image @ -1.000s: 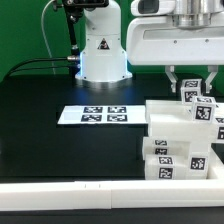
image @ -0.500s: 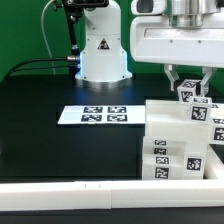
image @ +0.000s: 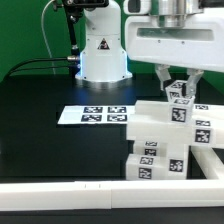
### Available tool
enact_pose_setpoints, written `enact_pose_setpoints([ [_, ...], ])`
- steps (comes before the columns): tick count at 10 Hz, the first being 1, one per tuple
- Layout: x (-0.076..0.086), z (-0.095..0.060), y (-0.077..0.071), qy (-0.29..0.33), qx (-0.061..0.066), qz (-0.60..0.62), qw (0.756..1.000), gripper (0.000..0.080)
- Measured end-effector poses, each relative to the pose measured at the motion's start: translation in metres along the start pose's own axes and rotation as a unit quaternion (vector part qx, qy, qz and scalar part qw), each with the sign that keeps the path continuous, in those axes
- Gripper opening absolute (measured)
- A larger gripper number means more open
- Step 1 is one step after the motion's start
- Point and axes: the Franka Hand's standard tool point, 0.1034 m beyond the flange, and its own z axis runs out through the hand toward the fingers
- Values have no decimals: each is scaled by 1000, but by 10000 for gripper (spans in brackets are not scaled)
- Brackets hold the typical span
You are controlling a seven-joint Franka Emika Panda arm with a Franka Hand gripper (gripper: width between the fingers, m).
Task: Assemble chair
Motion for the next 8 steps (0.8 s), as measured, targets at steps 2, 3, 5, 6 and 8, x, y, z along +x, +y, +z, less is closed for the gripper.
enact_pose_setpoints([
  [2, 4, 0, -1, 6, 5, 2, 1000, 284],
  [3, 3, 0, -1, 6, 5, 1, 1000, 284],
  [5, 3, 1, -1, 6, 4, 1, 1000, 518],
  [6, 3, 1, -1, 6, 4, 0, 1000, 608],
  [8, 2, -2, 0, -2, -1, -101, 995, 642],
])
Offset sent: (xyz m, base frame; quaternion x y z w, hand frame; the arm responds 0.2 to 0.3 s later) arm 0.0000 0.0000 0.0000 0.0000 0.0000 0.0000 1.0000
